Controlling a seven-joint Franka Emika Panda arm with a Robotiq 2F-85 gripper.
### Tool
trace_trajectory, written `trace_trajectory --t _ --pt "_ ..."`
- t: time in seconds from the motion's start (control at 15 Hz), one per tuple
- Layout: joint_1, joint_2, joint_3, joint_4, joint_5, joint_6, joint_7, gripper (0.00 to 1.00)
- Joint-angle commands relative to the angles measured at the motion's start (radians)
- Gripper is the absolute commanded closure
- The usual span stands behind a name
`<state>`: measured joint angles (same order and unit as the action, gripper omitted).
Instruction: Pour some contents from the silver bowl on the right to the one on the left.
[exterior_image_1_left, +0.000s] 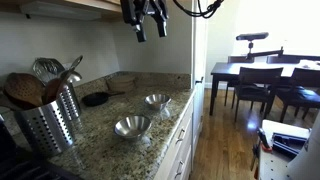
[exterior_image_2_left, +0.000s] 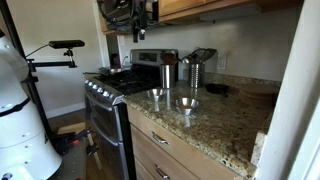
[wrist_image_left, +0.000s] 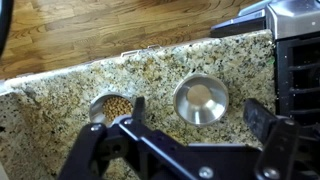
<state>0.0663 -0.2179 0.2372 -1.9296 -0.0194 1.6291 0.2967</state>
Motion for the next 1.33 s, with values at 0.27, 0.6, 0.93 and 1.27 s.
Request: trace_trajectory --t 0.27,0.6,0.93,1.27 --pt "0.021 0.002 -0.019 0.003 -0.004 -0.003 0.004 0.00" --pt "0.021 0.002 -0.019 0.003 -0.004 -0.003 0.004 0.00" --pt "0.016 0.004 -0.024 0.001 -0.013 -0.002 0.003 0.00" --pt "-0.001 0.007 -0.052 -0.013 -0.060 -0.006 0.010 0.00"
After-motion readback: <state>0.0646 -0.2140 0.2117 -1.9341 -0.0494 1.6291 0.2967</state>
